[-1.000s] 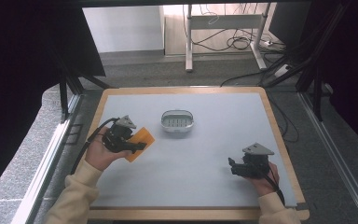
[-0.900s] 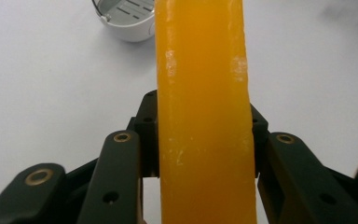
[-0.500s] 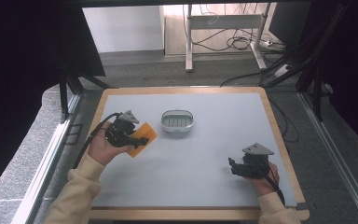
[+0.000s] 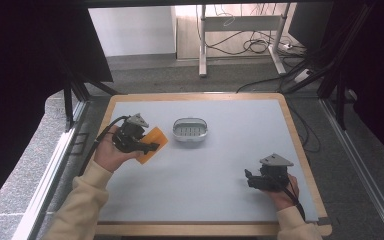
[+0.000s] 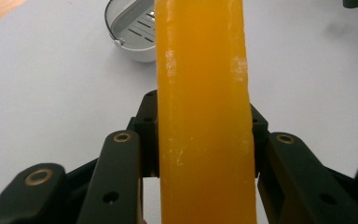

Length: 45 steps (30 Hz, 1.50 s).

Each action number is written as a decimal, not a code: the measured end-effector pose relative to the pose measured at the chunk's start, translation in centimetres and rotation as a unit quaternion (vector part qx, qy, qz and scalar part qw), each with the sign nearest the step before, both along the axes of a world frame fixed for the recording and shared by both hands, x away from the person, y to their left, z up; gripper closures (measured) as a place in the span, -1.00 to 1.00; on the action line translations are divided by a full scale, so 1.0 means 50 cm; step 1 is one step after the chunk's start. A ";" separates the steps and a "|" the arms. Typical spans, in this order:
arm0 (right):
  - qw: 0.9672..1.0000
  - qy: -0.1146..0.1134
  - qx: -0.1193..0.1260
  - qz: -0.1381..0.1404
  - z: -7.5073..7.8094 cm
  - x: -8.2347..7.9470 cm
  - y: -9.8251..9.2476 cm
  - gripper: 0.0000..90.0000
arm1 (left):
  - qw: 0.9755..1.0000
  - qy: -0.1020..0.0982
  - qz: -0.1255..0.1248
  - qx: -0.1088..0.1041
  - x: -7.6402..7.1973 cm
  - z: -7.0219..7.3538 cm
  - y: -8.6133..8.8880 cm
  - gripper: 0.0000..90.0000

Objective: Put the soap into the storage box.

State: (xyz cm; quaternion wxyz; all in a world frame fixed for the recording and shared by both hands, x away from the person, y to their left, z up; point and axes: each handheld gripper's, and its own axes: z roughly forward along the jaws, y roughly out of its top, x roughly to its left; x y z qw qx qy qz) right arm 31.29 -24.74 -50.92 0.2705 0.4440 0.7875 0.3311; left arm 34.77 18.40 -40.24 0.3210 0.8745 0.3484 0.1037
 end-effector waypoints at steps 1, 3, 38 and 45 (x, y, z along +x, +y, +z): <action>1.000 0.000 0.000 -0.001 0.000 0.000 0.000 -0.66 | 1.000 0.000 0.002 -0.002 0.001 0.000 0.000 0.38; 1.000 -0.001 0.001 -0.001 0.000 0.001 -0.001 -0.66 | 1.000 0.001 0.003 -0.001 0.005 -0.001 0.000 0.38; 1.000 0.001 -0.002 0.000 -0.001 0.002 -0.003 -0.66 | 1.000 0.001 -0.010 0.020 0.077 0.002 -0.027 0.38; 1.000 0.001 -0.002 0.000 -0.002 0.002 -0.003 -0.66 | 1.000 0.001 -0.012 0.027 0.093 0.007 -0.042 0.38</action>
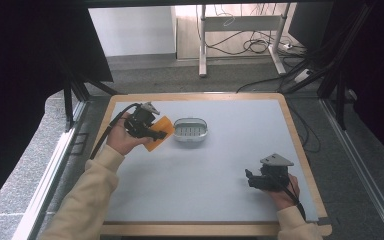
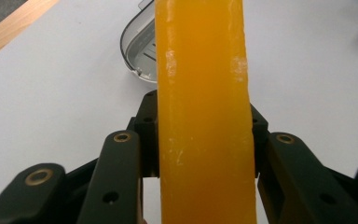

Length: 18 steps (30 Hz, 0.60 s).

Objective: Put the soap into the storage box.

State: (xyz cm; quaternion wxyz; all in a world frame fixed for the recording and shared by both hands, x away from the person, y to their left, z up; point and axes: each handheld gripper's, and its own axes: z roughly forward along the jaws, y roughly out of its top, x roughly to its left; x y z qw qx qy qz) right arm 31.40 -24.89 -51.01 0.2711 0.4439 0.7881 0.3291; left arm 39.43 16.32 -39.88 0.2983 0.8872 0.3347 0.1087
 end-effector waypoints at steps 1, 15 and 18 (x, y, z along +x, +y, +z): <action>1.000 0.000 0.000 0.000 0.000 0.000 0.000 -0.66 | 1.000 0.001 -0.001 -0.003 0.002 0.000 -0.002 0.38; 1.000 0.001 0.000 -0.001 -0.001 0.001 -0.002 -0.66 | 1.000 -0.001 -0.021 0.013 0.033 0.001 -0.031 0.38; 1.000 0.000 -0.001 -0.001 -0.001 0.001 -0.002 -0.66 | 0.999 -0.002 -0.028 0.017 0.038 0.002 -0.038 0.38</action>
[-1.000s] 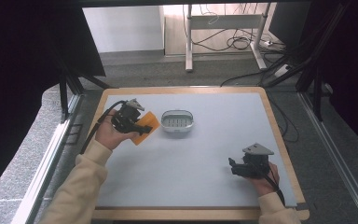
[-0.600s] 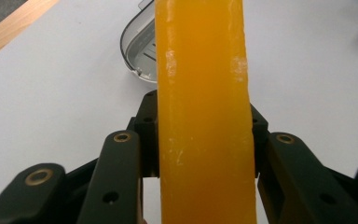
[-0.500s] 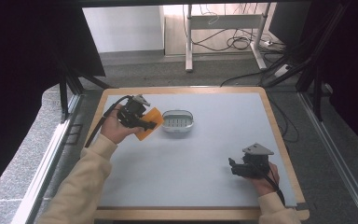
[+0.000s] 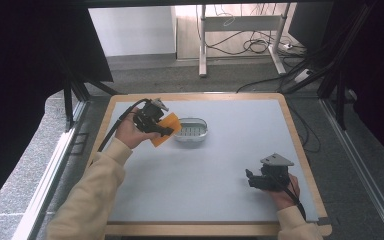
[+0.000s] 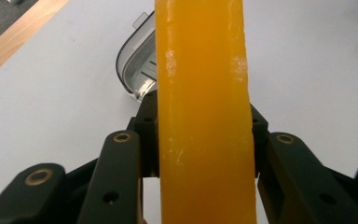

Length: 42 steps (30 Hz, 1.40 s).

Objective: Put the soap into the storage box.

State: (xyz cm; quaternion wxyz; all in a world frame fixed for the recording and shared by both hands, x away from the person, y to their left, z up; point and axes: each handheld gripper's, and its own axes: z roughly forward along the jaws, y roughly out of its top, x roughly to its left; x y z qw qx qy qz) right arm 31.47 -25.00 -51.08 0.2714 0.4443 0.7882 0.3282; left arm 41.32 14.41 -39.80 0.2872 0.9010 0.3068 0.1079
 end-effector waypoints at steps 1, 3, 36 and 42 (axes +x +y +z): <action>1.000 -0.001 0.001 0.000 0.000 0.000 0.000 -0.66 | 1.000 0.000 -0.002 0.000 0.001 0.000 -0.002 0.38; 1.000 0.000 0.000 0.000 -0.001 0.000 0.000 -0.66 | 1.000 -0.001 -0.005 -0.002 0.004 0.001 -0.006 0.38; 1.000 -0.004 0.003 0.006 -0.001 0.000 -0.001 -0.66 | 0.999 -0.004 -0.030 0.013 0.059 0.015 -0.039 0.38; 1.000 -0.003 0.002 0.006 -0.002 0.001 -0.001 -0.66 | 0.999 -0.008 -0.038 0.010 0.067 0.018 -0.047 0.38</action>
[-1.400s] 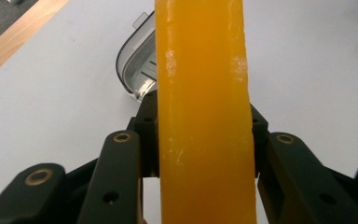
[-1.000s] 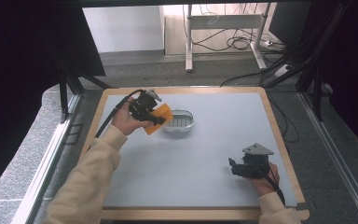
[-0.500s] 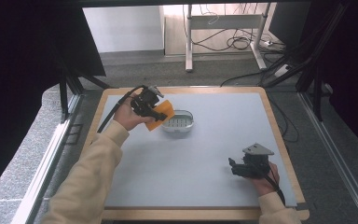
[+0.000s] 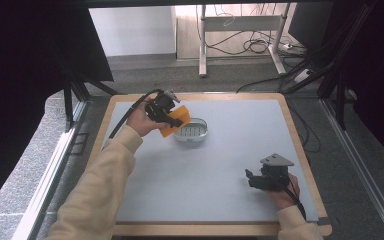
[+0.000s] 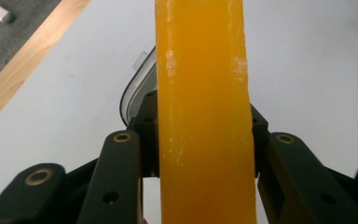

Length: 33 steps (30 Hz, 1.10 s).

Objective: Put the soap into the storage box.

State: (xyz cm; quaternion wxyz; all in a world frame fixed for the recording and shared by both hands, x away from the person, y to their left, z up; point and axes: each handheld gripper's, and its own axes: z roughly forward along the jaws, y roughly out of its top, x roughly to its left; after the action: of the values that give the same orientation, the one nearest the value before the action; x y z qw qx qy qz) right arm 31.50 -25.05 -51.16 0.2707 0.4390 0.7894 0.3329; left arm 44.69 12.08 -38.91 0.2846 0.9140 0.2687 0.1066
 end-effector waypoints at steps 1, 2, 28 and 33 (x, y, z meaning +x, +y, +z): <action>1.000 0.000 0.000 0.000 0.000 0.000 0.000 -0.66 | 1.000 0.000 -0.001 -0.002 0.001 0.001 -0.001 0.38; 1.000 0.000 0.000 0.000 0.000 0.000 0.000 -0.66 | 1.000 -0.001 -0.003 0.000 0.003 0.002 -0.003 0.38; 1.000 0.003 0.001 -0.003 -0.001 0.003 -0.005 -0.66 | 0.999 -0.004 -0.051 0.017 0.039 -0.016 -0.064 0.38; 1.000 0.001 0.000 -0.003 -0.001 0.003 -0.005 -0.66 | 0.998 -0.003 -0.060 0.022 0.046 -0.020 -0.073 0.38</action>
State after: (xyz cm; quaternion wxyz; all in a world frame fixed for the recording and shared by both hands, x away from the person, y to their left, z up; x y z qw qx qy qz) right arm 31.63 -25.28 -51.21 0.2707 0.4417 0.7884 0.3316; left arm 46.99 8.41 -39.90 0.2716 0.9341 0.2098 0.0980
